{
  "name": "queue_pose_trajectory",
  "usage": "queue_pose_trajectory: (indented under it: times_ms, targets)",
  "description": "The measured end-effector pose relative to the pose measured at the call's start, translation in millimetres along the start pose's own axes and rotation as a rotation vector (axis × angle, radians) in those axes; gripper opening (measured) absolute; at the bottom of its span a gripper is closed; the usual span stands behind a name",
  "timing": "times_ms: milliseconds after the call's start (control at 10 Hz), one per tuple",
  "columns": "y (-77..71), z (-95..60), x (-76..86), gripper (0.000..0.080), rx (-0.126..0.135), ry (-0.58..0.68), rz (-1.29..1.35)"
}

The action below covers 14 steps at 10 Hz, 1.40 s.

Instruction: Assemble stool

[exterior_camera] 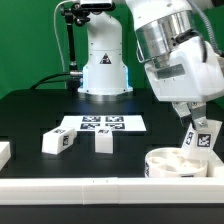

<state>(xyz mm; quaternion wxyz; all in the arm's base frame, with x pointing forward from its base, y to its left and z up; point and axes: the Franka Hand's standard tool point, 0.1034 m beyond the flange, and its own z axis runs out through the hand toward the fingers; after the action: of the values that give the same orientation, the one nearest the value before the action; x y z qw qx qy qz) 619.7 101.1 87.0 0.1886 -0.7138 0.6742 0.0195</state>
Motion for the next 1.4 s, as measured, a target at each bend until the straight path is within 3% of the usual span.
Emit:
queue_pose_trajectory:
  times_ms: [600, 800, 1100, 1400]
  targets:
    - [0.2, 1.1, -0.9, 0.0340, 0.000, -0.003, 0.240]
    - [-3.1, -1.4, -2.9, 0.0602, -0.012, -0.007, 0.209]
    - [-9.8, -8.9, -13.2, 0.0647, -0.026, -0.012, 0.130]
    - [-8.9, -7.8, -11.2, 0.0649, -0.026, -0.010, -0.093]
